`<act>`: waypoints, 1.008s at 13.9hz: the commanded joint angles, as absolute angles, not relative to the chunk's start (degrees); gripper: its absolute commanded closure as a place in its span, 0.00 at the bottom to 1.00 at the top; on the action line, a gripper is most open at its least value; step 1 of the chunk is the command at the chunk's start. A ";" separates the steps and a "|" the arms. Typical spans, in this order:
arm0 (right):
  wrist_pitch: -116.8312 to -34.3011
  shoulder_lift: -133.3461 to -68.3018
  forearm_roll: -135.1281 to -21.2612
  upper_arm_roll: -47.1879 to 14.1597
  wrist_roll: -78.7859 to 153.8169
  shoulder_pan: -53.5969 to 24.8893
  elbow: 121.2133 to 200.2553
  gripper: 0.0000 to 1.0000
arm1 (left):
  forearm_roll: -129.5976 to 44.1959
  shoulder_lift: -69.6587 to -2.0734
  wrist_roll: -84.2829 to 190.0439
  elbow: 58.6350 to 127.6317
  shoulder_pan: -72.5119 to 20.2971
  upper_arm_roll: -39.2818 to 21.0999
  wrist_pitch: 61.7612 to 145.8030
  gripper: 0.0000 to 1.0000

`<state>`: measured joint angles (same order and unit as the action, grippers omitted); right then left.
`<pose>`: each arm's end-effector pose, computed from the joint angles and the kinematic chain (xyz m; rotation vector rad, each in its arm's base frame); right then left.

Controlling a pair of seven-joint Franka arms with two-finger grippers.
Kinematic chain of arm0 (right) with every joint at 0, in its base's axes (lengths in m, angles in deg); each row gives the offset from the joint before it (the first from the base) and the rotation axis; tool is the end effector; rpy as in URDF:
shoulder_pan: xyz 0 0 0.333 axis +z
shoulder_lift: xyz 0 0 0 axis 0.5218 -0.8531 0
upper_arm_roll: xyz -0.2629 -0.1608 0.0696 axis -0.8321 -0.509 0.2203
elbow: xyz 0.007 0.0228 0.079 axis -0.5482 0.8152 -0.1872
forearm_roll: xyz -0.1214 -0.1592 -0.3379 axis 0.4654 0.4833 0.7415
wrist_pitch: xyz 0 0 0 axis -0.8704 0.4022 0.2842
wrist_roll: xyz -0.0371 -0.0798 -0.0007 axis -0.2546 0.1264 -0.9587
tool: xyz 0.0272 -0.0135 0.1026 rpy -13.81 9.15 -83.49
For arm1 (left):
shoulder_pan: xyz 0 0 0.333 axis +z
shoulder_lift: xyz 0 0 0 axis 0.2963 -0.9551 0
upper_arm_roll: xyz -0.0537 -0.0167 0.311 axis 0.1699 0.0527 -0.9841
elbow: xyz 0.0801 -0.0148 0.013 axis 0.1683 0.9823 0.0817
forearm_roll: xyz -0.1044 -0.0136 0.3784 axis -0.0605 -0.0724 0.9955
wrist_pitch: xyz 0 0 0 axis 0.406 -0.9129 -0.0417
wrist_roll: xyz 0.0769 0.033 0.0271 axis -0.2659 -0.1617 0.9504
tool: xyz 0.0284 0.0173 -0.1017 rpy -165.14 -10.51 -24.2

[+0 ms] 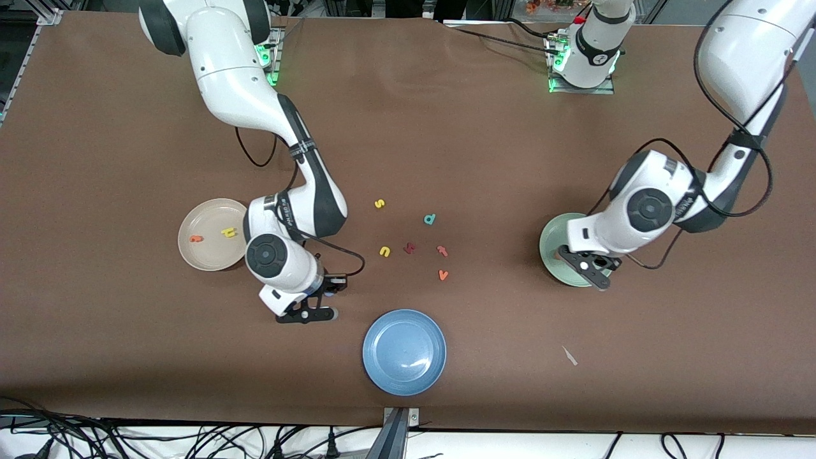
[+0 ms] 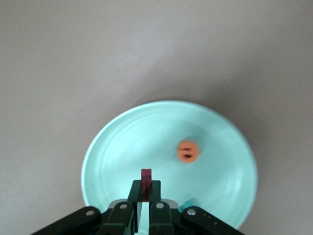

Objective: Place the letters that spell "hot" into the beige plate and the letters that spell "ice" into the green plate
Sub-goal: 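Drop the blue ring on the beige plate while the left gripper drops the red letter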

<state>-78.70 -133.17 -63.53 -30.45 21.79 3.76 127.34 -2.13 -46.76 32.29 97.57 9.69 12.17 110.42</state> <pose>0.7045 0.3031 0.2249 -3.0800 -0.0675 0.0201 0.6289 -0.0868 0.2428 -2.8922 1.1065 0.1625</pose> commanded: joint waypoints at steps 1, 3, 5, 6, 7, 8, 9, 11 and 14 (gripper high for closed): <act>-78.68 -121.61 -64.29 -31.10 22.64 3.88 143.91 1.00 | -0.93 -52.86 30.26 95.29 11.68 12.93 110.37 0.94; -82.18 -113.09 -63.94 -33.47 28.31 3.88 156.39 1.00 | -1.01 -53.22 30.26 95.90 11.77 12.93 110.37 0.94; -84.65 -107.71 -64.11 -38.11 38.16 3.97 165.99 1.00 | -1.01 -53.40 30.26 96.08 11.86 12.93 110.28 0.92; -85.71 -105.77 -64.03 -40.14 41.50 3.97 169.69 1.00 | -1.01 -53.40 30.26 96.08 11.86 12.93 110.28 0.69; -86.41 -104.79 -64.11 -42.24 44.49 3.97 172.34 1.00 | -1.01 -53.40 30.26 95.99 11.86 12.93 110.28 0.14; -86.86 -104.43 -64.11 -43.92 46.35 3.97 174.02 1.00 | -1.01 -53.14 30.17 95.90 11.95 12.93 110.02 0.00; -87.82 -104.26 -64.20 -45.07 47.59 3.97 175.60 1.00 | -1.01 -52.96 30.08 95.73 11.95 12.93 109.93 0.00; -91.15 -103.38 -64.55 -45.52 47.60 3.97 180.25 1.00 | -1.01 -52.43 29.91 95.46 12.12 13.45 109.49 0.00; -91.34 -101.62 -64.55 -46.40 47.16 3.88 182.56 0.75 | -2.06 -49.01 27.45 94.68 12.47 15.99 104.94 0.00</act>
